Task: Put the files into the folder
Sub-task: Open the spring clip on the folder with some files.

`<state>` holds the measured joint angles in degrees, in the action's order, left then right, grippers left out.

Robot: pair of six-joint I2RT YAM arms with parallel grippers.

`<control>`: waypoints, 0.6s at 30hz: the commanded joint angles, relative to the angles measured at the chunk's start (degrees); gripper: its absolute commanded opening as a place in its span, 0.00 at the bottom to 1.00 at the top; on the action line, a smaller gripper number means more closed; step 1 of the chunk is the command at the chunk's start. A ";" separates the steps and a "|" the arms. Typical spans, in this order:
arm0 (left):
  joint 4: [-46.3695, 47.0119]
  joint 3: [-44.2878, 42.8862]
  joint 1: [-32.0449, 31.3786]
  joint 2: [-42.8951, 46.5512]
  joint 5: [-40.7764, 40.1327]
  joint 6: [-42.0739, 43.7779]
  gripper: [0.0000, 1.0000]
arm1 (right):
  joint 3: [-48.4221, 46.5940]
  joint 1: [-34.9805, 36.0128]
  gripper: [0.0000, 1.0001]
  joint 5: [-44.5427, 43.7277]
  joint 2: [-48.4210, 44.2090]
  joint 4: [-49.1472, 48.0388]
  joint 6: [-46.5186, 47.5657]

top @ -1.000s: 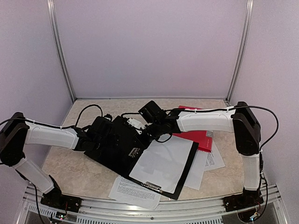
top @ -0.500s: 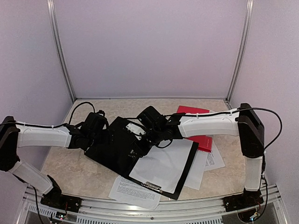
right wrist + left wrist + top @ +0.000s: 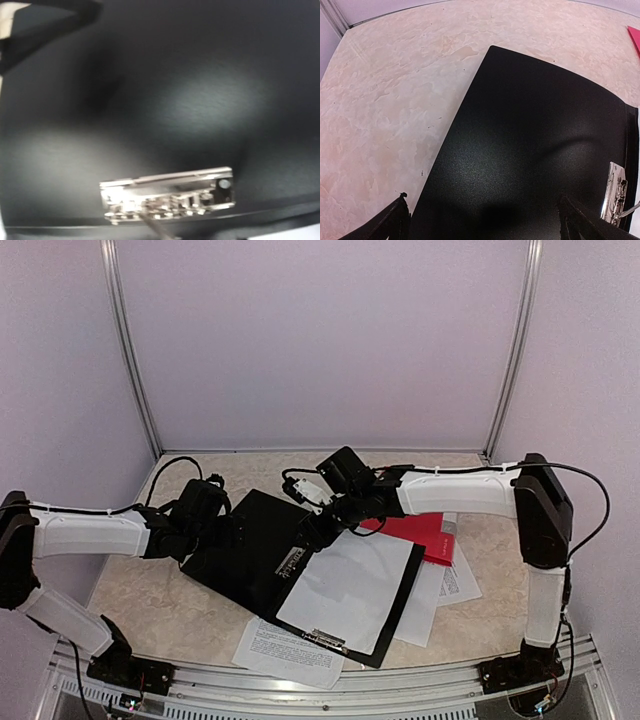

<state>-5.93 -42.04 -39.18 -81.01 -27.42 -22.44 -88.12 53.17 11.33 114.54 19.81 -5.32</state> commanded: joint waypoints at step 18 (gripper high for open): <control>-0.24 -0.50 0.59 -0.24 0.77 1.25 0.99 | 1.41 -0.32 0.48 8.91 5.52 -1.82 0.47</control>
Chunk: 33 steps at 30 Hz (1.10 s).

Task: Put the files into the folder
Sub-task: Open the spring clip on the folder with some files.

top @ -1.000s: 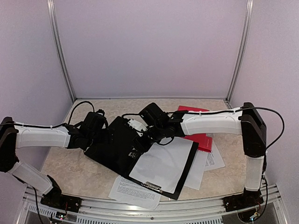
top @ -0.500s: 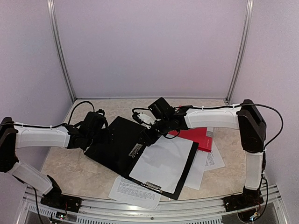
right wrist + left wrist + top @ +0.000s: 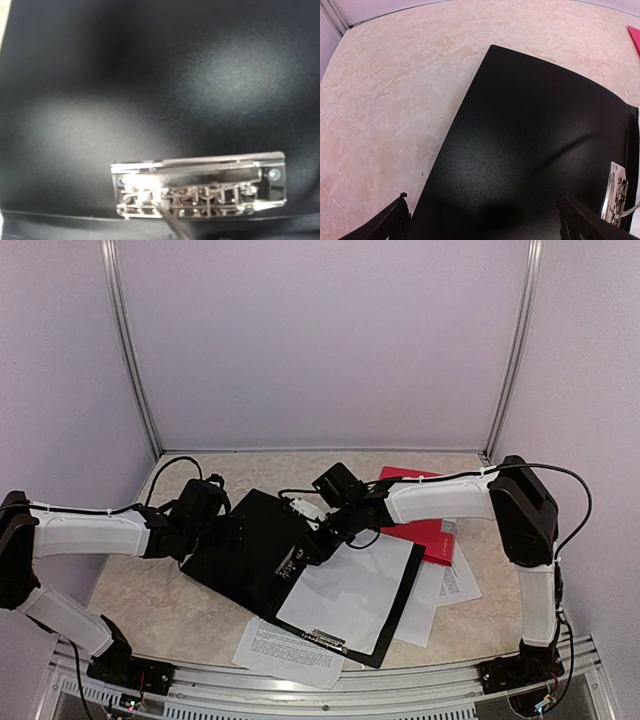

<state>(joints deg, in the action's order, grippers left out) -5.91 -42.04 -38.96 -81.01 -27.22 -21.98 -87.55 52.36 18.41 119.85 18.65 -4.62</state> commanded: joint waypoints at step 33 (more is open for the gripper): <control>-1.21 -0.59 0.82 -0.11 1.70 -0.15 0.99 | 0.00 8.40 0.55 -5.25 -3.91 4.03 -1.78</control>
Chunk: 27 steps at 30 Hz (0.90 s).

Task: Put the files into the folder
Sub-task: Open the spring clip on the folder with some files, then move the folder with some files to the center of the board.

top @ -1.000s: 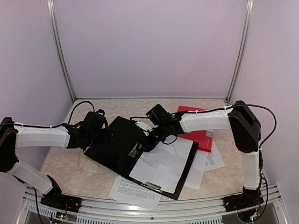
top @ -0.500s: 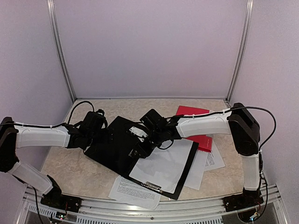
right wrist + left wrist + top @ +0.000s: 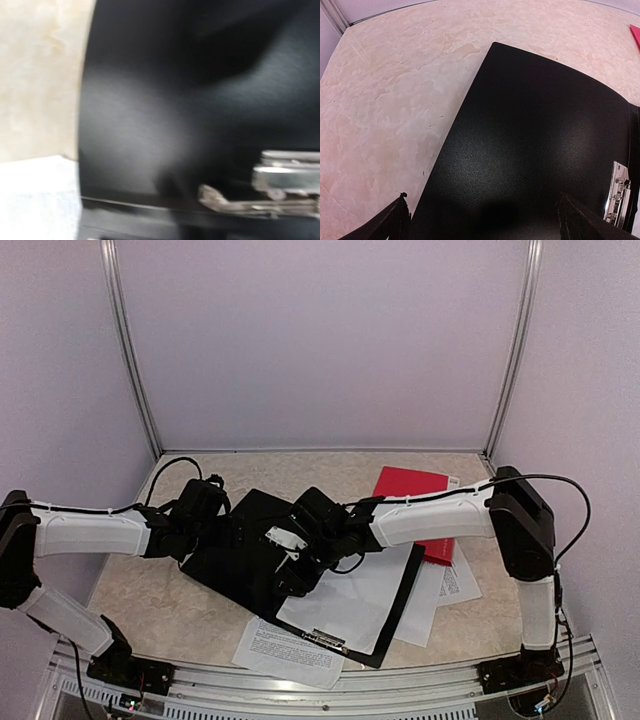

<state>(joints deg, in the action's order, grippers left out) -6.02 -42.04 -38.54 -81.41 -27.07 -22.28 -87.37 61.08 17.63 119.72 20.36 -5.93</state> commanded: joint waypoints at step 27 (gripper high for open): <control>-7.75 -9.13 3.22 -2.19 18.97 -1.05 0.99 | 48.75 -19.16 0.57 -24.00 -47.28 -1.15 -33.62</control>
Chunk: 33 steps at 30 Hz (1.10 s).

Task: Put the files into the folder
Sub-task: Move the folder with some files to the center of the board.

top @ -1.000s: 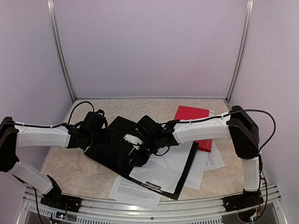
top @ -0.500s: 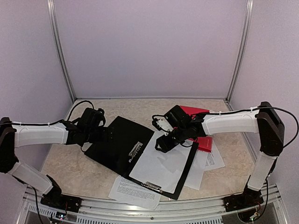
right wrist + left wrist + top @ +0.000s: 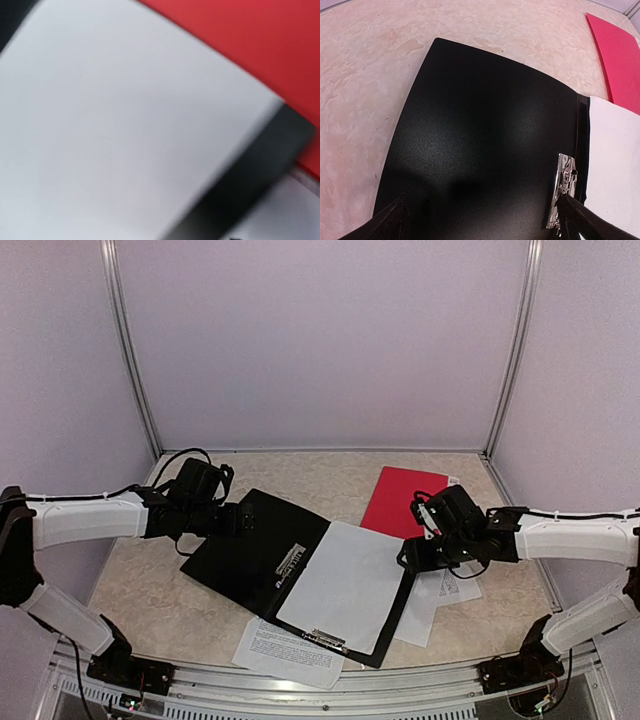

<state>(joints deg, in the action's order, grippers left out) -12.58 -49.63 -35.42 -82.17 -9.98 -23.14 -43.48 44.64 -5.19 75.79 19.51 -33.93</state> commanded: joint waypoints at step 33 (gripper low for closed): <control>-2.13 -2.65 -1.41 -3.93 -0.39 0.28 0.99 | 17.62 -13.79 0.29 15.00 5.88 -31.01 -11.01</control>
<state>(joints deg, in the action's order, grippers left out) -13.67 -50.85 -36.49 -85.19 -9.50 -23.11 -26.85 31.64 9.39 80.97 -7.86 -43.48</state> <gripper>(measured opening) 0.988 0.316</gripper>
